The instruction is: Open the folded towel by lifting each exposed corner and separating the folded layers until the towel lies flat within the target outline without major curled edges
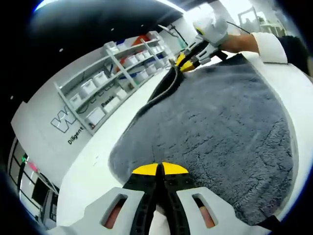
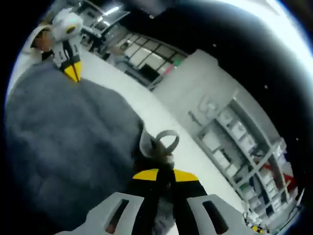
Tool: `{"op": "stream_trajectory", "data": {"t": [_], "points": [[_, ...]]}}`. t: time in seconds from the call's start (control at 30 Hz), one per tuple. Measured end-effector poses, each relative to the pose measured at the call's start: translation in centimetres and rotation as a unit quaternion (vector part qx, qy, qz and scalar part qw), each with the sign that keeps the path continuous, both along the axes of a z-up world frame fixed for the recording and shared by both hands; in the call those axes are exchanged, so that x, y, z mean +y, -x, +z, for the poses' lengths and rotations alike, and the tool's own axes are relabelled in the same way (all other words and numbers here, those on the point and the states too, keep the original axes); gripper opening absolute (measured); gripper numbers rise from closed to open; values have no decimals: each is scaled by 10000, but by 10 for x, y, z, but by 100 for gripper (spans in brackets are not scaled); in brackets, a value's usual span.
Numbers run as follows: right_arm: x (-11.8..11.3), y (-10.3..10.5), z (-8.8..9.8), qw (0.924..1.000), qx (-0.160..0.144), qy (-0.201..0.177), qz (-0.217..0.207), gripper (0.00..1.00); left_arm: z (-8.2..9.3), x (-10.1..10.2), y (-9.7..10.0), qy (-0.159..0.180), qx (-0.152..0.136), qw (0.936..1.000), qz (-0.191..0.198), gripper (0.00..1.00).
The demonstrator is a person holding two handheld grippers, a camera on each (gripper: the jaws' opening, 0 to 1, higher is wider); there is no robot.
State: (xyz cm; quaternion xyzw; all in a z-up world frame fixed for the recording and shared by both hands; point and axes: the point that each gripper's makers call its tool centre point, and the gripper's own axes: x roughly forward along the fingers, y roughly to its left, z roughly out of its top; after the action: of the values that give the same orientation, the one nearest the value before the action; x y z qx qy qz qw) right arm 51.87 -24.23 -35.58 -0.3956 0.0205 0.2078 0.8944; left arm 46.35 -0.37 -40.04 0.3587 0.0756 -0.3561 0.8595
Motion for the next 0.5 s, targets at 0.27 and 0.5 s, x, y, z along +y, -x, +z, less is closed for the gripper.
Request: {"op": "stream_trajectory", "data": {"t": [0.27,0.5], "points": [[-10,-13,20,9972,-188,-640,-338,0,0,0,-1,27,22,10000,3,0],[-35,-38,24,9843,-95,-1533,-868,0,1,0,-2,11,11,10000,15,0]]}}
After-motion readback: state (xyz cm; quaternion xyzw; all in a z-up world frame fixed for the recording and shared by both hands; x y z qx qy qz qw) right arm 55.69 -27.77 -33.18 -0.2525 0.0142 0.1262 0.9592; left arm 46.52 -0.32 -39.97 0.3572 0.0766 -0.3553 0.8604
